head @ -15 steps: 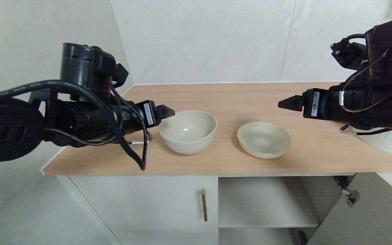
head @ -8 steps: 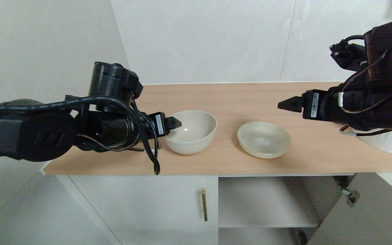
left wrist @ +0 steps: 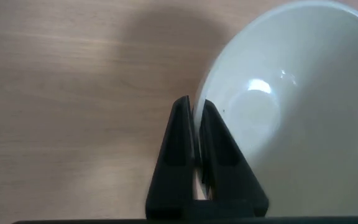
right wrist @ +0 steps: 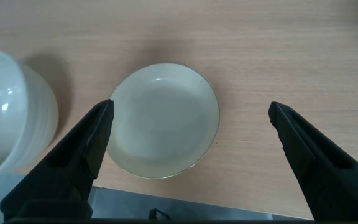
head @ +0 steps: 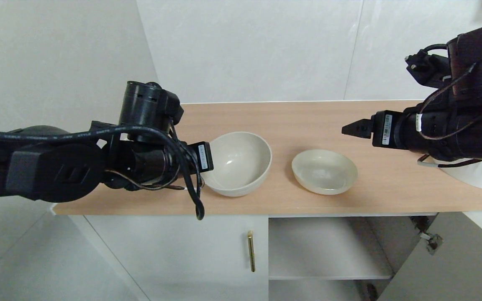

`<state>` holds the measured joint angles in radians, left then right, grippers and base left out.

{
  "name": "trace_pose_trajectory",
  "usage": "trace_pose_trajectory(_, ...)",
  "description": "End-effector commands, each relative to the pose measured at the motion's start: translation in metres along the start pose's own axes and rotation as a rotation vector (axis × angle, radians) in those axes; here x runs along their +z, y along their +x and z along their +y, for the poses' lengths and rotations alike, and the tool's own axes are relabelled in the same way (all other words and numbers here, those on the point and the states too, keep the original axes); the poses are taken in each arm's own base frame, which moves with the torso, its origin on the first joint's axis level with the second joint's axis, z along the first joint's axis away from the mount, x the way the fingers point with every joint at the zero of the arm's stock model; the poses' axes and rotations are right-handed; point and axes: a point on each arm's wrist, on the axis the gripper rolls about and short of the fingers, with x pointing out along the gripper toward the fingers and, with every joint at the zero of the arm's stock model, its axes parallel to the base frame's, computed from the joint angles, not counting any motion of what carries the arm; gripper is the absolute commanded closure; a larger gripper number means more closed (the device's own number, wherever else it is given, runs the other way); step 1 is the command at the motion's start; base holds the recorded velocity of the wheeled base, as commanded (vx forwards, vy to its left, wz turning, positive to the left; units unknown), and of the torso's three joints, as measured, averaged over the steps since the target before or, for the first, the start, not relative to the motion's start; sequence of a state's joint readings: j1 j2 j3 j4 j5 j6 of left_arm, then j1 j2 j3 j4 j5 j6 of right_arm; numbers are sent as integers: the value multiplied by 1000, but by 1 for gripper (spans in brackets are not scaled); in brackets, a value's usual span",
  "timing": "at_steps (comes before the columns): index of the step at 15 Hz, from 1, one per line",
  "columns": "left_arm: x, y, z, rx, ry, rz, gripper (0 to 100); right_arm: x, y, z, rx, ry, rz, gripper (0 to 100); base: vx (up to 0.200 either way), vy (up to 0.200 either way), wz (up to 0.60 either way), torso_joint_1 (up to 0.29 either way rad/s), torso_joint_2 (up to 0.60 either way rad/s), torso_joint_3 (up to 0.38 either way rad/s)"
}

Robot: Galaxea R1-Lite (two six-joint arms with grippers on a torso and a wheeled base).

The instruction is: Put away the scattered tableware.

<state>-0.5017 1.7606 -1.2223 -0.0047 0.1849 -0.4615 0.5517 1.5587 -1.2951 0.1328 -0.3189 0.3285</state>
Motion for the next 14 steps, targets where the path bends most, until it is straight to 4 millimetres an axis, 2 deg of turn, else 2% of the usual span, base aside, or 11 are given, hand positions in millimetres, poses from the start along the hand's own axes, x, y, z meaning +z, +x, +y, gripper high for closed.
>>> trace_pose_trajectory(1, 6, -17, -1, -21, -6, -35, 100, 0, 0, 0, -1, -1, -1, 0, 0, 0, 0, 0, 0, 0)
trace_pose_trajectory(4, 13, -52, -2, -69, -11, -94, 100, -3, 9, -1, -15, -8, 20, 0, 0, 0, 0, 0, 0, 0)
trace_pose_trajectory(6, 16, -69, -2, -93, -13, -123, 100, -8, 22, -3, -41, -11, 47, 0, 0, 0, 0, 0, 0, 0)
trace_pose_trajectory(7, 18, -79, -1, -104, -16, -144, 100, -13, 36, -8, -71, -13, 76, 0, 0, 0, 0, 0, 0, 0)
trace_pose_trajectory(8, 19, -81, -1, -108, -17, -149, 100, -16, 43, -8, -80, -16, 90, 0, 0, 0, 0, 0, 0, 0)
trace_pose_trajectory(10, 20, -86, 0, -112, -18, -159, 100, -29, 75, -11, -124, -28, 154, 0, 0, 0, 0, 0, 0, 0)
trace_pose_trajectory(12, 19, -85, 0, -110, -17, -155, 100, -36, 91, -17, -151, -28, 183, 0, 0, 0, 0, 0, 0, 0)
trace_pose_trajectory(14, 19, -85, 0, -112, -17, -154, 100, -38, 98, -18, -162, -28, 193, 0, 0, 0, 0, 0, 0, 0)
